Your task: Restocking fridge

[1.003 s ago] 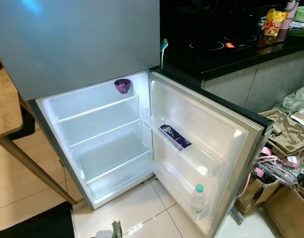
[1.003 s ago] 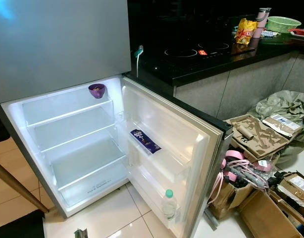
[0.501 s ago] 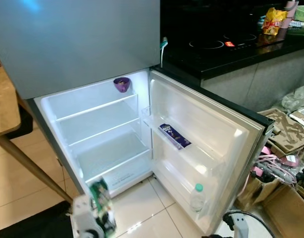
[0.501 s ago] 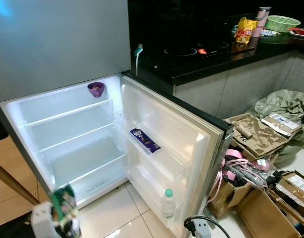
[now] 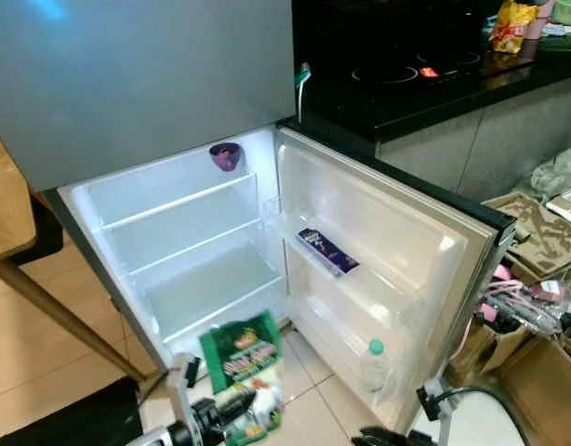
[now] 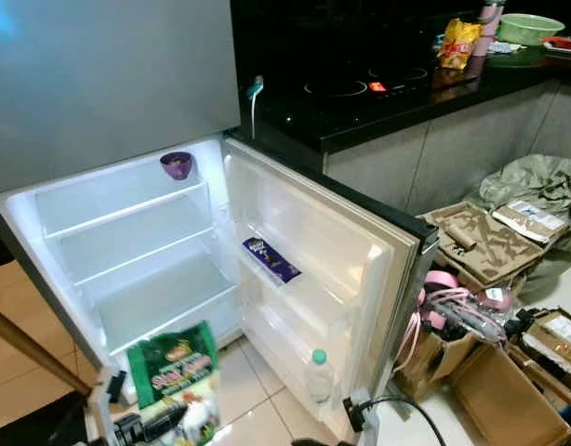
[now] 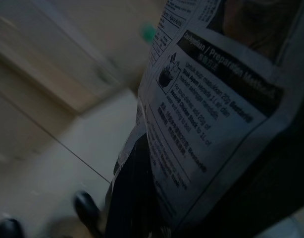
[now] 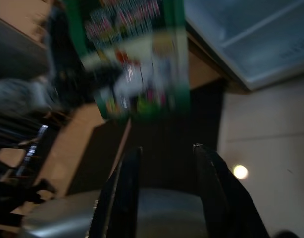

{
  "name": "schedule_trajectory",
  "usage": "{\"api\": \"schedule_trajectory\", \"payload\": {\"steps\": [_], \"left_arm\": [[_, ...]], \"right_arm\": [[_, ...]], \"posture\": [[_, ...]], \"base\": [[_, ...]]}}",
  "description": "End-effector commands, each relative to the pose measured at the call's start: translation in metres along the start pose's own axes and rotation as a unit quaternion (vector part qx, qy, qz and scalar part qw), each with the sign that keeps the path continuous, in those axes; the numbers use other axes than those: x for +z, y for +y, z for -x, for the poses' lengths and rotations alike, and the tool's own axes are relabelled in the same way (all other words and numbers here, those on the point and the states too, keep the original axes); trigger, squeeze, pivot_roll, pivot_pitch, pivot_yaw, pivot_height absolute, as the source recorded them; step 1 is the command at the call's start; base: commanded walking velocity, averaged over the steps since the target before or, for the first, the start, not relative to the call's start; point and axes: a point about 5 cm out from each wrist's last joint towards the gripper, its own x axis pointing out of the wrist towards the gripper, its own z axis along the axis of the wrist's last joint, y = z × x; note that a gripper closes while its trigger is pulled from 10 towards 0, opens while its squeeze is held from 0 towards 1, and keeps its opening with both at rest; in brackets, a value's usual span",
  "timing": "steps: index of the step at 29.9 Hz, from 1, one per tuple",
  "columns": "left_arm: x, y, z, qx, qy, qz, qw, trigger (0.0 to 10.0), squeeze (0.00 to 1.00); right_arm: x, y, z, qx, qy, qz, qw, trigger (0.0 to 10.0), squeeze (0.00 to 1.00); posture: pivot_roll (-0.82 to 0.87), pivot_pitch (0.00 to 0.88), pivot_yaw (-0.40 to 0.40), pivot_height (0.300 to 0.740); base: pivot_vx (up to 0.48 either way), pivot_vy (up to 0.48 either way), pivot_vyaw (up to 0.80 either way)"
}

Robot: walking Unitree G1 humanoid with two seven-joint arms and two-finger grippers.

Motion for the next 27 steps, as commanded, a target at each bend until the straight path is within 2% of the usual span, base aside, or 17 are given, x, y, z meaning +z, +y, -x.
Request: {"api": "schedule_trajectory", "payload": {"steps": [1, 5, 9, 11, 14, 16, 20, 23, 25, 27], "left_arm": [[0.0, 0.001, 0.013, -0.017, 0.029, -0.008, 0.999, 10.0, 0.0], [-0.008, -0.002, 0.016, -0.052, 0.054, 0.003, 0.997, 10.0, 0.0], [-0.014, -0.008, 0.015, -0.093, 0.068, 0.019, 0.993, 10.0, 0.0], [-0.021, -0.012, 0.013, -0.118, 0.09, 0.025, 0.989, 10.0, 0.0], [-0.025, -0.014, 0.012, -0.127, 0.102, 0.028, 0.986, 10.0, 0.0], [-0.029, -0.019, 0.009, -0.15, 0.109, 0.039, 0.982, 10.0, 0.0], [-0.025, -0.023, 0.004, -0.176, 0.093, 0.051, 0.979, 10.0, 0.0], [-0.021, -0.027, 0.0, -0.193, 0.086, 0.047, 0.976, 10.0, 0.0], [-0.017, -0.034, -0.009, -0.215, 0.079, 0.042, 0.972, 10.0, 0.0], [-0.015, -0.037, -0.013, -0.227, 0.077, 0.04, 0.97, 10.0, 0.0]], "right_arm": [[0.0, 0.004, 0.003, 0.033, 0.0, -0.015, 0.999, 10.0, 1.0], [0.002, 0.007, 0.012, 0.069, 0.009, -0.025, 0.997, 10.0, 1.0], [0.005, 0.008, 0.014, 0.079, 0.019, -0.019, 0.996, 10.0, 1.0], [0.007, 0.007, 0.012, 0.074, 0.021, -0.014, 0.997, 10.0, 1.0], [0.007, 0.006, 0.01, 0.067, 0.019, -0.012, 0.998, 10.0, 1.0], [0.005, 0.002, 0.009, 0.035, 0.021, -0.005, 0.999, 10.0, 1.0], [0.003, 0.001, 0.011, 0.021, 0.027, -0.002, 0.999, 10.0, 1.0], [-0.002, 0.002, 0.012, 0.02, 0.053, 0.008, 0.998, 10.0, 1.0], [-0.005, 0.003, 0.01, 0.02, 0.075, 0.023, 0.997, 10.0, 1.0], [-0.004, 0.003, 0.009, 0.021, 0.074, 0.025, 0.997, 10.0, 1.0]], "posture": [[-0.09, 0.034, 0.046, 0.74], [-0.1, 0.034, 0.041, 0.74], [-0.1, 0.032, 0.036, 0.74], [-0.1, 0.03, 0.035, 0.74], [-0.1, 0.03, 0.035, 0.74], [-0.1, 0.028, 0.035, 0.74], [-0.1, 0.024, 0.034, 0.74], [-0.1, 0.024, 0.034, 0.74], [-0.1, 0.022, 0.027, 0.74], [-0.1, 0.022, 0.027, 0.74]], "base": [[0.0, 0.0, 0.0], [0.0, 0.0, 0.0], [0.0, 0.0, 0.0], [0.0, 0.0, 0.0], [0.0, 0.0, 0.0], [0.0, 0.0, 0.0], [0.0, 0.0, 0.0], [0.0, 0.0, 0.0], [0.0, 0.0, 0.0], [0.0, 0.0, 0.0]]}}
